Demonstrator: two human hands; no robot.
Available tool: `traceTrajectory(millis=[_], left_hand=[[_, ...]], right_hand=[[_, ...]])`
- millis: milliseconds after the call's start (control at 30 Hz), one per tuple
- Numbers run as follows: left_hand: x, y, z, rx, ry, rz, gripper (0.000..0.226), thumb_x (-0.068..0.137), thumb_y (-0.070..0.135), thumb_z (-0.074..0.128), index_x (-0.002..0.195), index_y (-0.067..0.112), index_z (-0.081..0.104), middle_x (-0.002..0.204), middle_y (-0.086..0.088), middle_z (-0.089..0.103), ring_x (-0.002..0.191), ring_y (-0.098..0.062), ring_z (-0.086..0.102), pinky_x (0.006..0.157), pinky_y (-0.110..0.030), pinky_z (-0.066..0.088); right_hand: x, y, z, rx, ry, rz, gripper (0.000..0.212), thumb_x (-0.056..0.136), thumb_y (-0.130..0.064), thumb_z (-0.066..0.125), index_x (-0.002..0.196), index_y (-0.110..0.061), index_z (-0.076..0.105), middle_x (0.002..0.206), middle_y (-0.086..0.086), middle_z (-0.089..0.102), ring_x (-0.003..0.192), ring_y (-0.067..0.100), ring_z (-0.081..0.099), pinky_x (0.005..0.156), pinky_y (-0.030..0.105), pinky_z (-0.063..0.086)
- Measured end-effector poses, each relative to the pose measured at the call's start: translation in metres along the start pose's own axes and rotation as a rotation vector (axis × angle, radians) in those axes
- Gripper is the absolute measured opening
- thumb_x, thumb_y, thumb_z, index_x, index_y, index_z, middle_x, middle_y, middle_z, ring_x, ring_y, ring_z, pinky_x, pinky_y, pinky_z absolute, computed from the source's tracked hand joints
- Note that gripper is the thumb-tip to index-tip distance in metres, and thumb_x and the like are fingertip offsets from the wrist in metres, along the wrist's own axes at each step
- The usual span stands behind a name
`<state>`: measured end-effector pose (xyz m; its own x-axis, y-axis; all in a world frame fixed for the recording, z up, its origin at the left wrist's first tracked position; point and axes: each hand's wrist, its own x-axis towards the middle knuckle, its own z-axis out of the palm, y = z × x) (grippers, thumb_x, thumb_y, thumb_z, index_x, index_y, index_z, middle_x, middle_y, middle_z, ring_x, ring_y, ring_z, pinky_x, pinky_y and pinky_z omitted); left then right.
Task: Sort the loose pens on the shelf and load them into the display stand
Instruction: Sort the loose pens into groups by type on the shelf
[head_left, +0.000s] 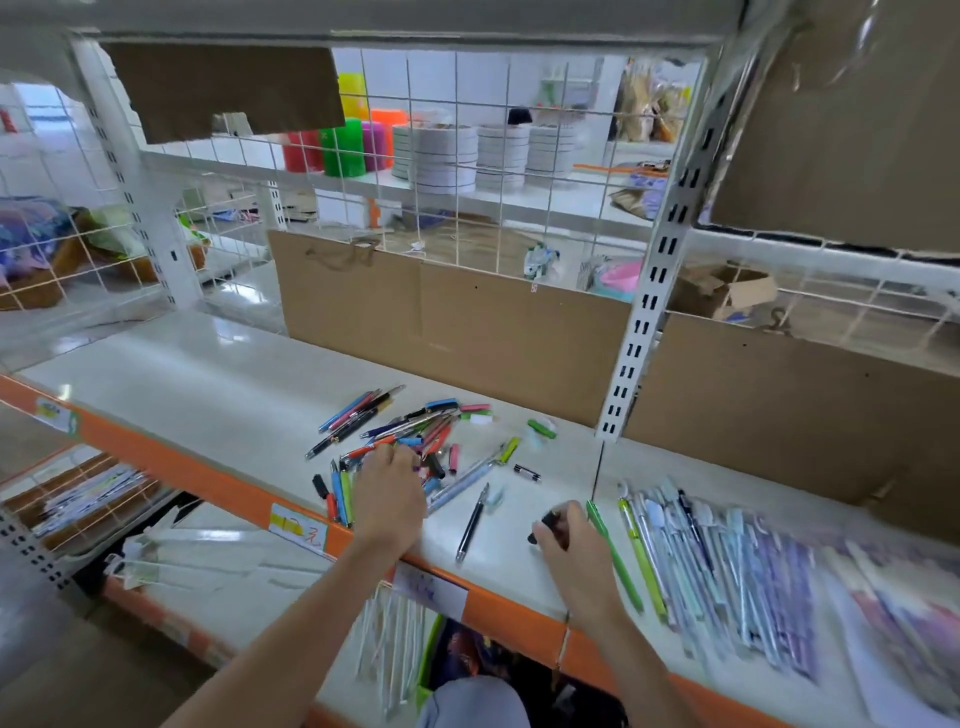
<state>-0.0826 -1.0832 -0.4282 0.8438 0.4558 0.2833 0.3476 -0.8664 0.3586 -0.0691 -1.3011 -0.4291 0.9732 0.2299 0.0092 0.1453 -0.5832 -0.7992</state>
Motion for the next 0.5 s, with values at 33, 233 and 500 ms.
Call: traceTrajectory(millis=[33, 233, 500], left_hand=[[0.006, -0.005, -0.005, 0.035, -0.029, -0.040, 0.026, 0.094, 0.013, 0.043, 0.118, 0.011, 0.051, 0.119, -0.007, 0.051, 0.112, -0.021, 0.044, 0.096, -0.031, 0.036], [0.021, -0.018, -0.018, 0.307, -0.264, -0.152, 0.041, 0.097, 0.036, 0.040, 0.126, 0.008, 0.046, 0.127, -0.009, 0.051, 0.120, -0.025, 0.046, 0.101, -0.039, 0.035], [0.018, -0.010, -0.022, 0.261, -0.255, -0.184, 0.023, 0.097, 0.011, 0.032, 0.097, 0.007, 0.055, 0.087, -0.005, 0.061, 0.081, -0.018, 0.061, 0.075, -0.031, 0.051]], right_hand=[[0.001, 0.001, 0.001, 0.005, -0.004, 0.007, 0.014, 0.095, -0.022, 0.052, 0.091, -0.010, 0.048, 0.082, 0.003, 0.059, 0.074, 0.015, 0.059, 0.058, 0.023, 0.041], [0.000, 0.001, -0.002, 0.083, 0.021, 0.010, 0.011, 0.095, -0.020, 0.053, 0.091, -0.011, 0.048, 0.087, 0.003, 0.062, 0.067, -0.003, 0.055, 0.055, 0.013, 0.041], [-0.002, 0.003, -0.006, 0.261, 0.019, 0.068, 0.010, 0.093, -0.018, 0.053, 0.092, -0.008, 0.051, 0.091, 0.004, 0.067, 0.068, 0.007, 0.062, 0.051, 0.015, 0.042]])
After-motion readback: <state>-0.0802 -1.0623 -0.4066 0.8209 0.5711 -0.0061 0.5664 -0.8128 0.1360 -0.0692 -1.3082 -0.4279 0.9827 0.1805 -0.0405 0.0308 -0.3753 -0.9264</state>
